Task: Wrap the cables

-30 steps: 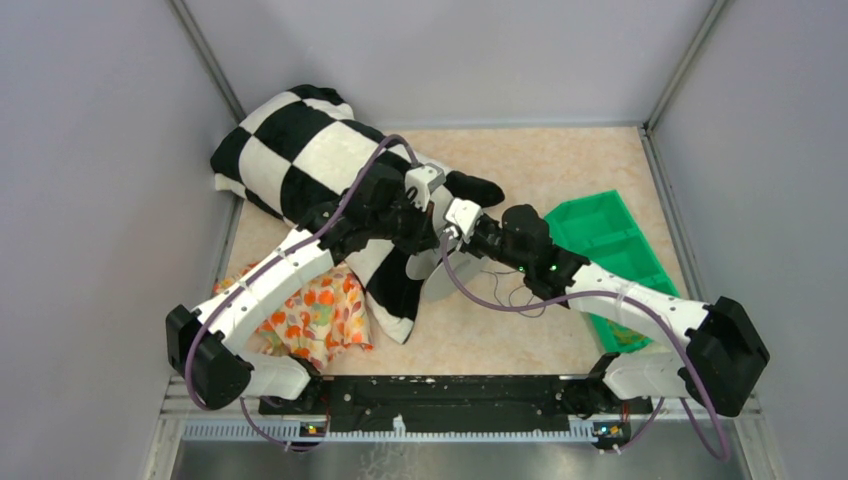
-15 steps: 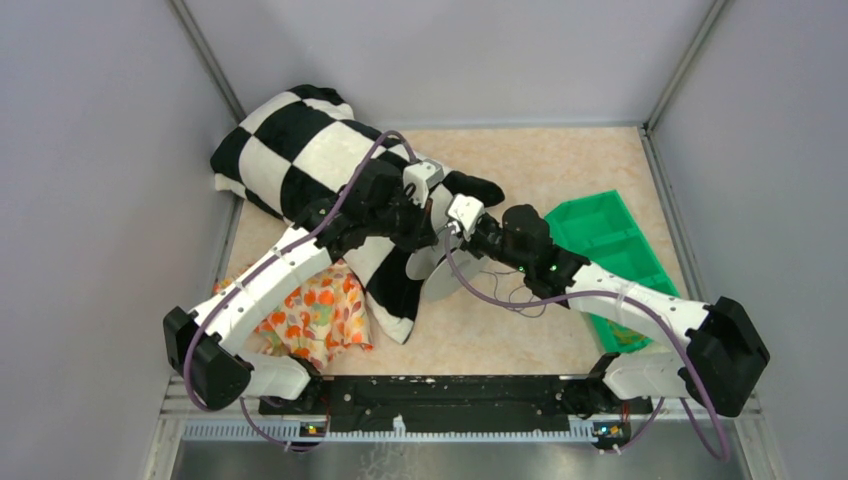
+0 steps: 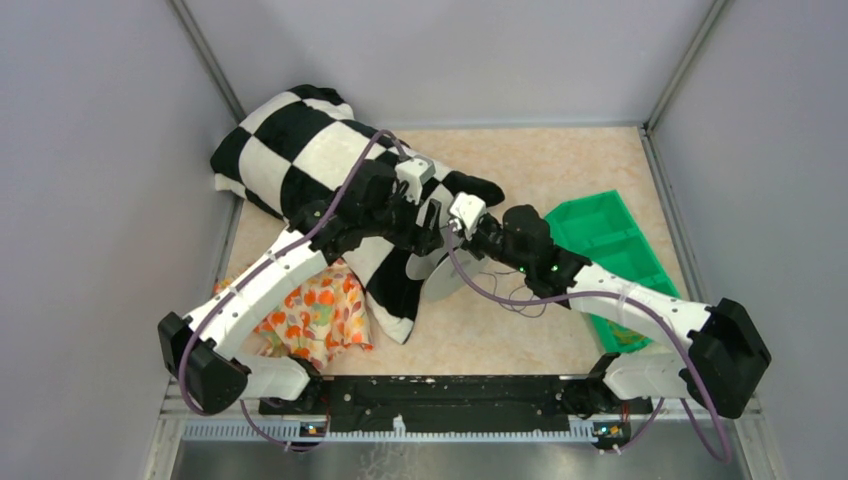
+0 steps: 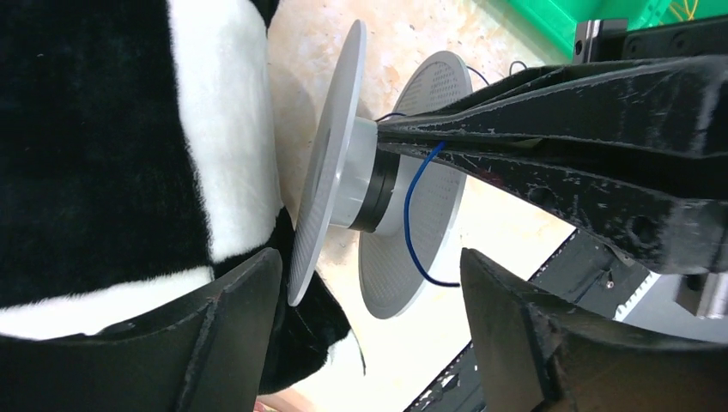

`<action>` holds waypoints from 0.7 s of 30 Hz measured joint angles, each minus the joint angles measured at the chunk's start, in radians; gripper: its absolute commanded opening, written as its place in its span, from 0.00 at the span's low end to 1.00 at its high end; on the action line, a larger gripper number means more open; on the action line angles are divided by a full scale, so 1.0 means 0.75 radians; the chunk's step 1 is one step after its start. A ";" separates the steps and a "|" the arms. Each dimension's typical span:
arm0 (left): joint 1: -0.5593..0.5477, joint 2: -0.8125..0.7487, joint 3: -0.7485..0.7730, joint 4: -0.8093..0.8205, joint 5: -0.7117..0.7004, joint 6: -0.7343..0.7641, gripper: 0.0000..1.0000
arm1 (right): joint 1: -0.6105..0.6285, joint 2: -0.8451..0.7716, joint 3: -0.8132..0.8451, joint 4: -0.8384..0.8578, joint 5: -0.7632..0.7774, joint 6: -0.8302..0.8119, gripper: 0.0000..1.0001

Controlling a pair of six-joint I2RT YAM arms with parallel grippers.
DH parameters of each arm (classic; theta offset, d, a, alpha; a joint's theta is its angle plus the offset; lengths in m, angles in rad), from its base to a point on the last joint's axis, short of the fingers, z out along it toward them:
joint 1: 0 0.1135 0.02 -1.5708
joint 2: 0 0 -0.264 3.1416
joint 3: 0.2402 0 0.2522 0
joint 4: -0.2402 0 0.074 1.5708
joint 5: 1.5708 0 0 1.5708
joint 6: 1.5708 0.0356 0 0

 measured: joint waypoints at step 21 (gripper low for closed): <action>0.091 -0.079 -0.079 0.024 -0.040 -0.060 0.96 | 0.000 0.001 0.011 -0.091 0.062 -0.347 0.00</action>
